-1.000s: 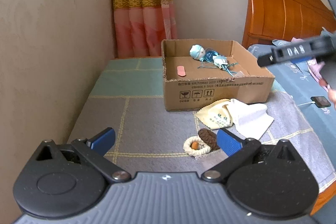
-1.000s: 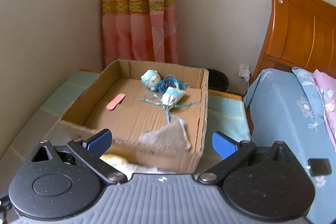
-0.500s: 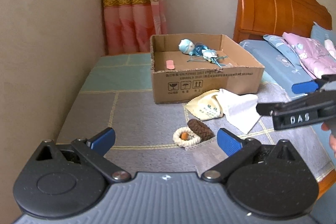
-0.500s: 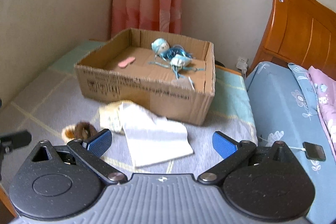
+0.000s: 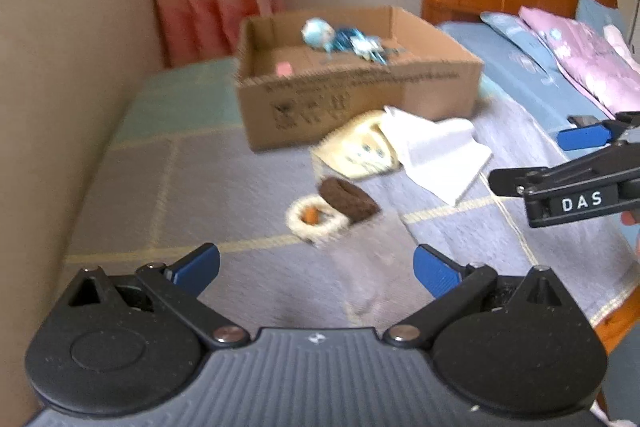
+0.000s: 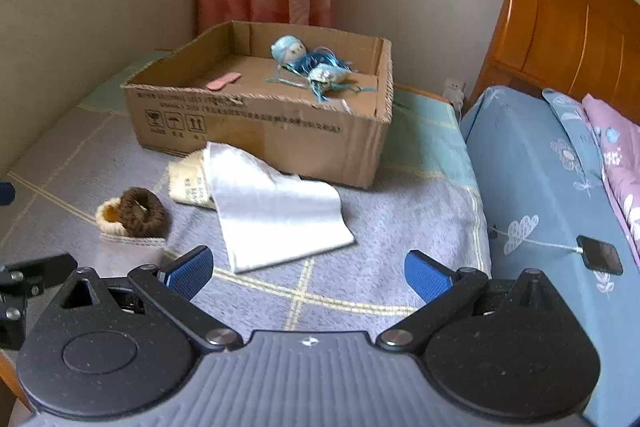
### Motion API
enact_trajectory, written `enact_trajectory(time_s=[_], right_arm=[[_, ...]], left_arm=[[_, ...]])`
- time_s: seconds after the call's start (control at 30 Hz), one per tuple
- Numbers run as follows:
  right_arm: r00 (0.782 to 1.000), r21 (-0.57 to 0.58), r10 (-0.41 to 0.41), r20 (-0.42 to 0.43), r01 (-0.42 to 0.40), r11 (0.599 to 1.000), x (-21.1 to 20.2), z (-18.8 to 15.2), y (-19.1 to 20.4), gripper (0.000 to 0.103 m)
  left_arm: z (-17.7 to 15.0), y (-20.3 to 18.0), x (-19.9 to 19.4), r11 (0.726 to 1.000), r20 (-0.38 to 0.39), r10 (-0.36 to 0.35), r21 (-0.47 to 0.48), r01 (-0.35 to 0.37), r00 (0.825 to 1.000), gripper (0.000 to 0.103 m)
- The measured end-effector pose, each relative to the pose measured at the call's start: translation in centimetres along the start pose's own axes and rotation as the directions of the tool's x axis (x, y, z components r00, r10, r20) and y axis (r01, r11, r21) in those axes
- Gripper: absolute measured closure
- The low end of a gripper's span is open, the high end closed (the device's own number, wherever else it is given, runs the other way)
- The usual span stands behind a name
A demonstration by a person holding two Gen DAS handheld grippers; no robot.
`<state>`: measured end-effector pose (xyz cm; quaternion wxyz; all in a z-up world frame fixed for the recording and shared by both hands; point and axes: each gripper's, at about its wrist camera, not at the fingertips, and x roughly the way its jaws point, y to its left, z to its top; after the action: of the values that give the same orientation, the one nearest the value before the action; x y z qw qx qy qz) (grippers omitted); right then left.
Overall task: Organize soft objects
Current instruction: 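Move both tools back over the remaining items on the blanket, then lower the left gripper onto the second grey sachet and close it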
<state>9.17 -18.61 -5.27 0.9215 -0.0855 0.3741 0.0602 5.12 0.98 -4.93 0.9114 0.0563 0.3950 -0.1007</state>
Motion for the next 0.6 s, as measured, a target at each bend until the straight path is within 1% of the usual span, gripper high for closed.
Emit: enact_trajectory(time_s=[0.07,0.17,0.33,0.43,0.53,0.6], right_arm=[[1.0,0.008,0.006,-0.013,-0.005,1.0,0.4,-0.4,-0.4,0.0],[1.0,0.001,0.012,-0.026,-0.012,1.0,1.0,-1.3,-0.8,0.0],[0.999,-0.03,0.007,-0.047,-0.009,1.0,1.7,-2.5,-1.2,0.0],[0.998,-0.024,0.007,-0.061,-0.009,1.0,2.2,-3.1,-1.6,0.0],[0.998,-0.014,0.017,-0.067,-0.018,1.0,2.5,-3.4,-1.9,0.0],[0.997,-0.007,0.021,-0.071,-0.021,1.0,2.7,-3.5,-2.0,0.0]], left_arm=[[0.0,-0.6,0.5,1.0,-0.016,-0.022,0.006,0.022,1.0,0.001],[0.0,-1.5,1.1,0.999,-0.017,-0.021,0.026,0.021,1.0,0.001],[0.4,-2.2,2.7,0.999,-0.059,-0.039,-0.01,0.038,0.997,0.001],[0.5,-2.7,3.8,1.0,-0.074,-0.015,-0.01,0.015,0.997,0.001],[0.2,-3.1,4.7,1.0,-0.103,-0.005,0.018,0.007,0.995,0.001],[-0.2,-3.0,4.7,1.0,-0.096,-0.008,0.025,0.011,0.995,0.0]])
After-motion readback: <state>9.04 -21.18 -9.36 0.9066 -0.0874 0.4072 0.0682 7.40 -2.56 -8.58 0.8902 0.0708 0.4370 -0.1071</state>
